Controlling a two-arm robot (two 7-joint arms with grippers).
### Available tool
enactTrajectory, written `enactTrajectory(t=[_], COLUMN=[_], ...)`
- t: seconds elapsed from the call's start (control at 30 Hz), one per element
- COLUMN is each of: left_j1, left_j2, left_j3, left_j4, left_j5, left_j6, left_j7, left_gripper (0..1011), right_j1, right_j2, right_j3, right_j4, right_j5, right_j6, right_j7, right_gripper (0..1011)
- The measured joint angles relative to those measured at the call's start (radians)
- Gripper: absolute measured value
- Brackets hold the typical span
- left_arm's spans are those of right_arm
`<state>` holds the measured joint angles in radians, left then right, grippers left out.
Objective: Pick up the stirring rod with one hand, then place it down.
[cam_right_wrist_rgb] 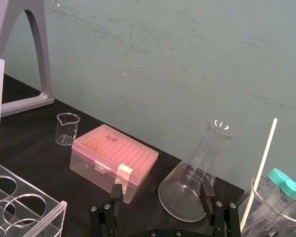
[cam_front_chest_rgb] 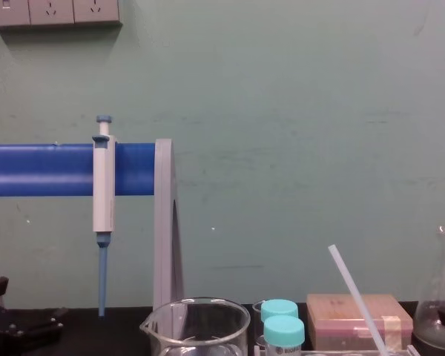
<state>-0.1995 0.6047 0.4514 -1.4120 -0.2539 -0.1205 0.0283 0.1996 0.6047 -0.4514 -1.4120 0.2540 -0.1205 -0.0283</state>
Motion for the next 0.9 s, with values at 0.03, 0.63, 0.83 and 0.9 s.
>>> enactTrajectory(t=[0.03,0.63,0.83,0.9], left_j1=[0.0,0.0,0.0,0.0], left_j2=[0.0,0.0,0.0,0.0], left_j3=[0.0,0.0,0.0,0.0], left_j4=[0.0,0.0,0.0,0.0], left_j5=[0.0,0.0,0.0,0.0], left_j6=[0.0,0.0,0.0,0.0], left_j7=[0.0,0.0,0.0,0.0], left_gripper=[1000,1000,1000,1000], right_j1=[0.0,0.0,0.0,0.0], right_j2=[0.0,0.0,0.0,0.0], right_j3=[0.0,0.0,0.0,0.0], right_j4=[0.0,0.0,0.0,0.0], right_j5=[0.0,0.0,0.0,0.0], right_j6=[0.0,0.0,0.0,0.0], right_j7=[0.0,0.0,0.0,0.0], right_gripper=[1003,1003,1003,1003])
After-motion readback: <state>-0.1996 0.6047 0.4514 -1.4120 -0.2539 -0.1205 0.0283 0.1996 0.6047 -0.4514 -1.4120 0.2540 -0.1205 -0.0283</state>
